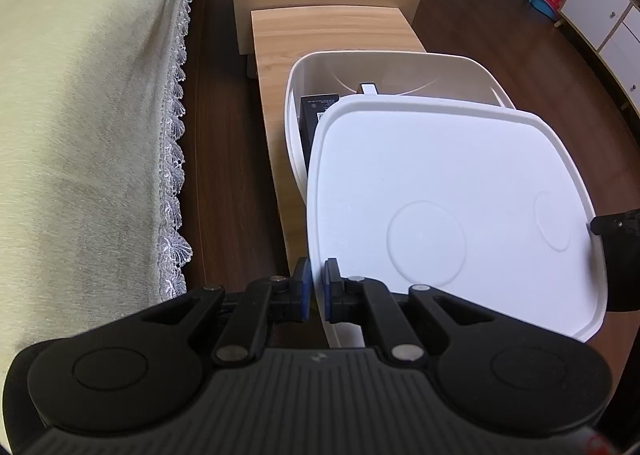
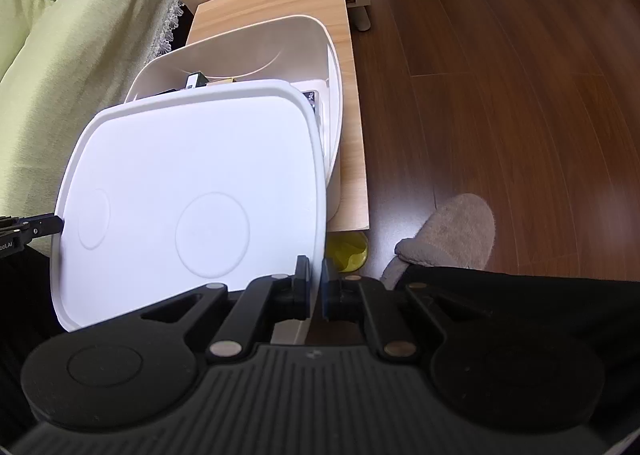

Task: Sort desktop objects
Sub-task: 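Hold the white lid with both tools above the basin rim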

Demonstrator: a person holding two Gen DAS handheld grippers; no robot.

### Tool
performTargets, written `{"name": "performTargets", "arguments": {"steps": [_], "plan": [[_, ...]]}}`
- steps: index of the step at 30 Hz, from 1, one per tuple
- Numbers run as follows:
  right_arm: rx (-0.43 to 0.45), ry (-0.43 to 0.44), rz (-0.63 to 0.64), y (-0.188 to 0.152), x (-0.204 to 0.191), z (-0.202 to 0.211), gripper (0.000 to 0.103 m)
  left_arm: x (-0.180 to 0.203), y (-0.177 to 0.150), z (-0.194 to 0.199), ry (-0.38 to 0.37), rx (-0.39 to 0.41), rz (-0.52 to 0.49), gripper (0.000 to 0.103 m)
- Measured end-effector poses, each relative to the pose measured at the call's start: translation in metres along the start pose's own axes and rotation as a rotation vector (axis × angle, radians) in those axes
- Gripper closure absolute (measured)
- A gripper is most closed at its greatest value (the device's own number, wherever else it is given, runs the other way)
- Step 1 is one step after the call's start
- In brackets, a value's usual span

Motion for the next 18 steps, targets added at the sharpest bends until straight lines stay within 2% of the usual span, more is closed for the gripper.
{"name": "performTargets", "arguments": {"steps": [18], "plan": [[0.02, -0.001, 0.026, 0.0055, -0.0054, 0.0105, 0.097, 0.0016, -0.0027, 0.0087, 0.008, 0.018, 0.005, 0.099]]}}
Point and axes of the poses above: each gripper's, at about its wrist camera, not at the fingertips, and z roughly against the way its jaws point, x to its right, y to its top, the point moved 4 cm from there along -z, roughly the way its jaws point, and after that the axes turned 2 degrees about z, right-handed, at the moved point
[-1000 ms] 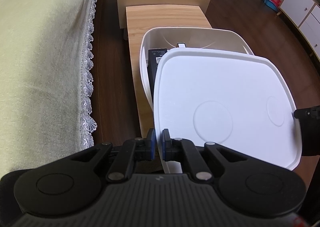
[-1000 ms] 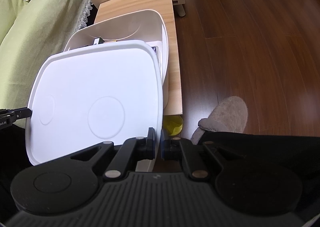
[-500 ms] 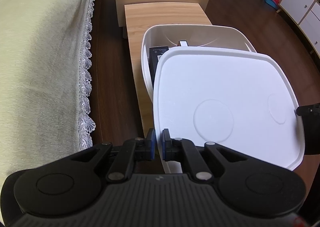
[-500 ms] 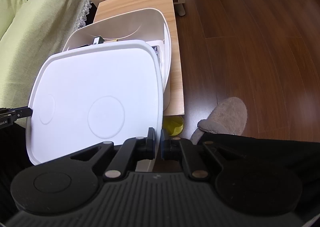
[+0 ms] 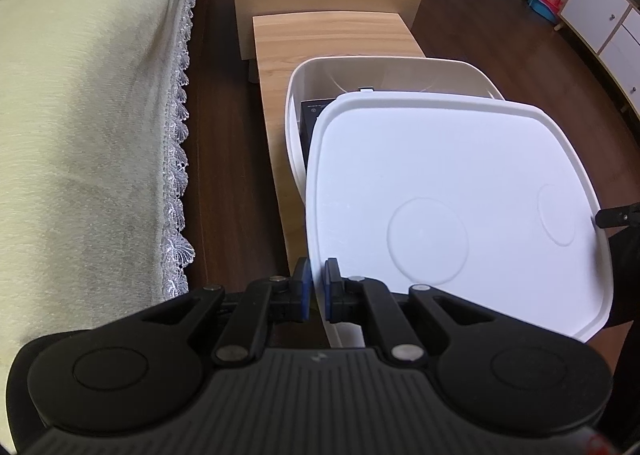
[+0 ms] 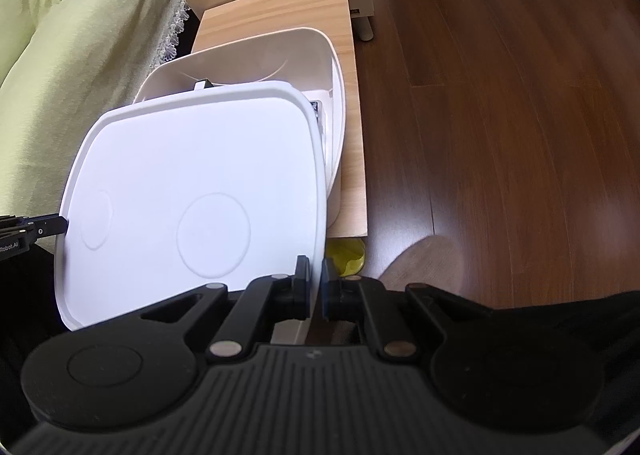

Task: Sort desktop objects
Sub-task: 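Hold the white lid with both tools above the basin rim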

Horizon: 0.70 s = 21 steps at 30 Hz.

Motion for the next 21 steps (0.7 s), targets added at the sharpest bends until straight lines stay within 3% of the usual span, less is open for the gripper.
{"name": "performTargets", "arguments": {"steps": [21], "plan": [[-0.017, -0.008, 0.009, 0.002, 0.003, -0.005, 0.097, 0.001, -0.002, -0.009, -0.007, -0.014, 0.007, 0.099]]}}
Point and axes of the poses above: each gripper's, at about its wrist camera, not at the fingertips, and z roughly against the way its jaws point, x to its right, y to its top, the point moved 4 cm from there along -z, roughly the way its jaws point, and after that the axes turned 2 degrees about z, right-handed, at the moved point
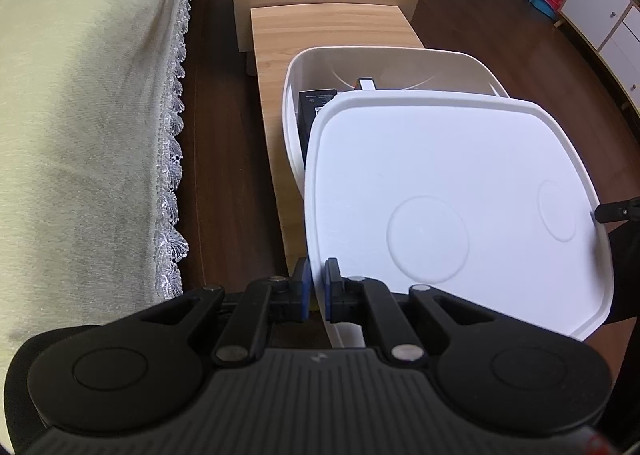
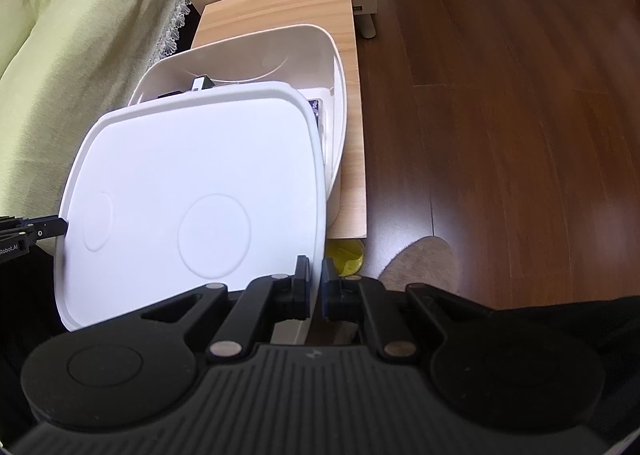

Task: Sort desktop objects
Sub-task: 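Hold the white lid with both tools above the basin rim, then lower the white lid with both tools onto the basin rim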

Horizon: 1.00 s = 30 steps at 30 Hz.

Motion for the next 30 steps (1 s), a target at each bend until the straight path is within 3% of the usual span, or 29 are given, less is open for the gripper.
{"name": "performTargets", "arguments": {"steps": [30], "plan": [[-0.01, -0.007, -0.008, 0.0027, -0.0006, -0.0079, 0.097, 0.001, 0.0078, -0.007, 0.002, 0.002, 0.003, 0.099]]}}
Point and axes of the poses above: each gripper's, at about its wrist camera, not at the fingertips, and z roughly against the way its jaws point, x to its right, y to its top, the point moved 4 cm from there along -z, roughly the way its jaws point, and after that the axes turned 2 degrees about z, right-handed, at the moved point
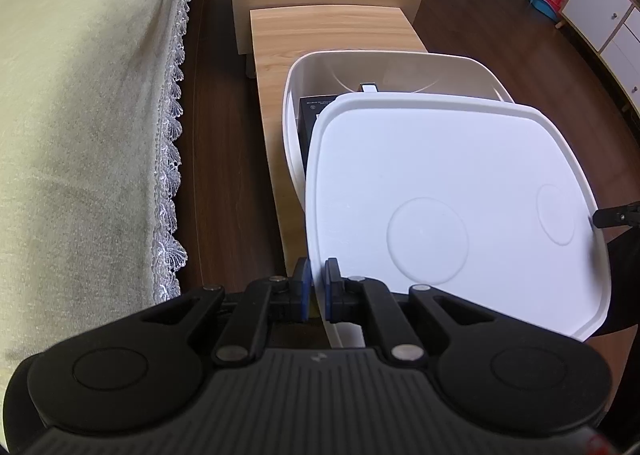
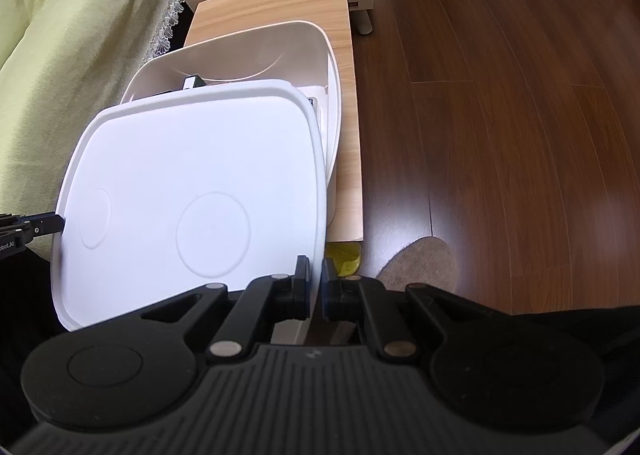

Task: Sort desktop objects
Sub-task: 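Lower the white lid with both tools onto the basin rim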

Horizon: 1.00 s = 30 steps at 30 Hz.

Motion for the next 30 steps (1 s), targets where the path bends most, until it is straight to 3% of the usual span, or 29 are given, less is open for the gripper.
{"name": "performTargets", "arguments": {"steps": [30], "plan": [[0.006, -0.01, -0.004, 0.012, 0.006, -0.003, 0.097, 0.004, 0.017, -0.007, 0.01, 0.007, -0.006, 0.099]]}}
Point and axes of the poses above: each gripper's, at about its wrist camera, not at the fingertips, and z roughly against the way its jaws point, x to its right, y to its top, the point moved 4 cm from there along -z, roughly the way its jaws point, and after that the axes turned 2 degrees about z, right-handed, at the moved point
